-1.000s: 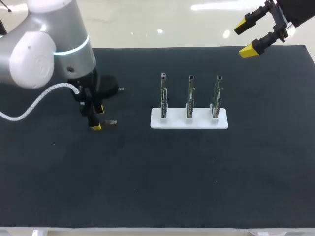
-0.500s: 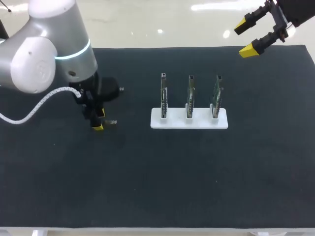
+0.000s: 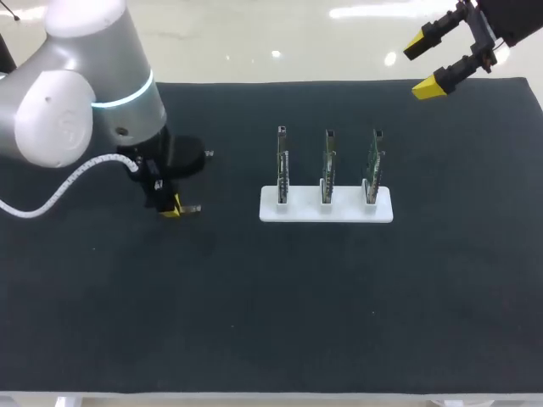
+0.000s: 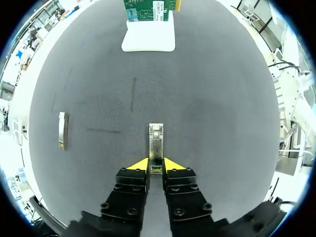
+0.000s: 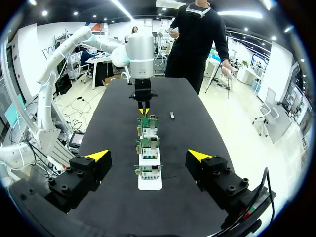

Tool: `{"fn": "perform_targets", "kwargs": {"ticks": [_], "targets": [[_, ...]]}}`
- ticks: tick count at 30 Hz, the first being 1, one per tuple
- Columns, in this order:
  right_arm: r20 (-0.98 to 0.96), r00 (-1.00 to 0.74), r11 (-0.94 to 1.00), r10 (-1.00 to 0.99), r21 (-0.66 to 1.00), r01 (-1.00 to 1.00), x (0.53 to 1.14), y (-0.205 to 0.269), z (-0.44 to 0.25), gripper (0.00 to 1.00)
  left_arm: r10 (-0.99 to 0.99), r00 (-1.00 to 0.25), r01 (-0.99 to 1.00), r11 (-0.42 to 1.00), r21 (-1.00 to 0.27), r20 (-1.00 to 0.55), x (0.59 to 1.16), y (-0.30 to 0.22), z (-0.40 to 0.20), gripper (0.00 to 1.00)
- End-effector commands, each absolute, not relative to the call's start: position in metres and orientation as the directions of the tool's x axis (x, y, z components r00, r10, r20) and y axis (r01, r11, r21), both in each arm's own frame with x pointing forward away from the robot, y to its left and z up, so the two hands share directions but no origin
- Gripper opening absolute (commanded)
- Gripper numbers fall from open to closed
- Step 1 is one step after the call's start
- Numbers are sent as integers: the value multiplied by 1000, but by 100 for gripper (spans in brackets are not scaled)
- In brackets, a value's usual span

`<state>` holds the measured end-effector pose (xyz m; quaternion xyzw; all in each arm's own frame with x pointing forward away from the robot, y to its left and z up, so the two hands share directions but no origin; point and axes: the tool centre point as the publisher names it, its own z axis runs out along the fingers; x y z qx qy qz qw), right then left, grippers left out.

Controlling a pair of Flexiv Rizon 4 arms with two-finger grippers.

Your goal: Pick up the optical module with the left hand, and insert it into the network port with the right hand.

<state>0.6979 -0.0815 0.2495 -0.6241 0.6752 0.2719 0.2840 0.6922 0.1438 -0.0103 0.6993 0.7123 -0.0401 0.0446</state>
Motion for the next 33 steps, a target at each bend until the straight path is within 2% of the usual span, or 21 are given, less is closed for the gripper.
{"fn": "perform_targets", "kwargs": {"ticks": [1, 20, 33], "targets": [[-724, -59, 73, -687, 12, -997, 698, -81, 249, 100, 985, -3, 1000, 5, 9, -173, 688, 152, 5, 0], [-724, -59, 73, -687, 12, -997, 698, -81, 249, 100, 791, 116, 993, -79, 87, -601, 661, 179, 135, 0], [-724, -59, 73, -687, 12, -997, 698, -81, 249, 100, 571, 165, 986, -99, 133, -804, 651, 191, 213, 0]]}}
